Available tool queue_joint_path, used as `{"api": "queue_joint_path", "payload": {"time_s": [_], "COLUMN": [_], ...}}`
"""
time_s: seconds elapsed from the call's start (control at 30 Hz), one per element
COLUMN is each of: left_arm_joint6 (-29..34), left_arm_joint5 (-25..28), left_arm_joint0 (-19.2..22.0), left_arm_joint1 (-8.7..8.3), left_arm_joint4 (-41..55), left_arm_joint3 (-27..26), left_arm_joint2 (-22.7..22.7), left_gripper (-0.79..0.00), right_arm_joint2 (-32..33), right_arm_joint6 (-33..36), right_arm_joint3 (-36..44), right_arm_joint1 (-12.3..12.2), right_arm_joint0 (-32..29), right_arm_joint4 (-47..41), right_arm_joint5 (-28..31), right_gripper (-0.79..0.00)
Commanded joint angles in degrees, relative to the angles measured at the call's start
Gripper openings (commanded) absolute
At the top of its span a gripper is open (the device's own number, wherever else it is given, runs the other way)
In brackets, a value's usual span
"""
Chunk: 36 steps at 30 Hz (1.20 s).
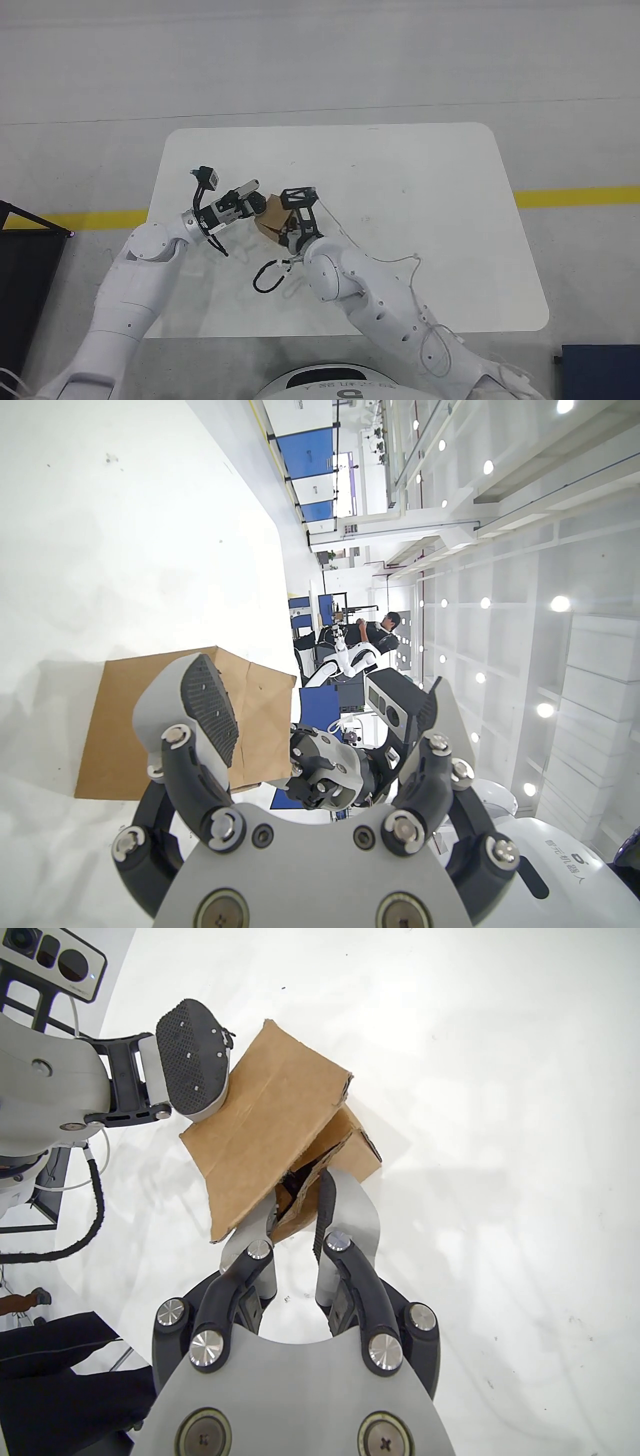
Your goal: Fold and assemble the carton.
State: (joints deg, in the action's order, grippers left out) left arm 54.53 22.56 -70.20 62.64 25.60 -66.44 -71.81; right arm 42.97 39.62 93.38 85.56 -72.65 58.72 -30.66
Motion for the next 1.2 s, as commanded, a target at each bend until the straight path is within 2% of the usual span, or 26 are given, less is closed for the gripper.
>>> {"api": "queue_joint_path", "payload": {"time_s": [0.0, 0.2, 0.57, 0.6, 0.67, 0.93, 1.1, 1.17], "left_arm_joint6": [0.0, 0.2, 0.3, 0.3, 0.2, 0.3, 0.3, 0.4], "left_arm_joint5": [0.0, 0.0, -0.3, -0.4, -0.5, -0.9, -1.0, -1.0], "left_arm_joint0": [0.2, 0.6, 0.5, 0.4, 0.3, 0.3, 0.4, 0.4], "left_arm_joint1": [0.03, 0.11, -0.04, -0.05, -0.08, -0.16, -0.15, -0.15], "left_arm_joint4": [-0.1, -0.2, -0.9, -0.9, -1.0, -1.6, -1.6, -1.6], "left_arm_joint3": [0.0, 0.2, 0.1, 0.0, -0.1, -0.3, -0.3, -0.3], "left_arm_joint2": [0.1, 0.3, -0.1, -0.1, -0.2, -0.3, -0.2, -0.2], "left_gripper": [0.0, 0.0, 0.0, 0.0, 0.0, 0.0, 0.0, 0.0], "right_arm_joint2": [0.5, 3.7, 10.9, 11.2, 11.5, 12.0, 12.7, 12.8], "right_arm_joint6": [-0.2, -2.9, -10.8, -11.1, -11.4, -13.5, -14.2, -14.2], "right_arm_joint3": [1.0, 2.7, 1.8, 1.6, 1.3, 1.6, 1.7, 1.8], "right_arm_joint1": [-0.1, -0.5, -0.5, -0.5, -0.6, -0.8, -1.0, -1.0], "right_arm_joint0": [-0.7, -3.6, -8.0, -8.1, -8.3, -9.2, -9.8, -9.9], "right_arm_joint4": [0.2, -3.4, -20.5, -21.0, -21.6, -21.3, -22.3, -22.5], "right_arm_joint5": [0.1, 1.6, 9.6, 10.0, 10.5, 10.3, 10.9, 11.2], "right_gripper": [-0.773, -0.785, -0.785, -0.782, -0.702, -0.634, -0.656, -0.702]}}
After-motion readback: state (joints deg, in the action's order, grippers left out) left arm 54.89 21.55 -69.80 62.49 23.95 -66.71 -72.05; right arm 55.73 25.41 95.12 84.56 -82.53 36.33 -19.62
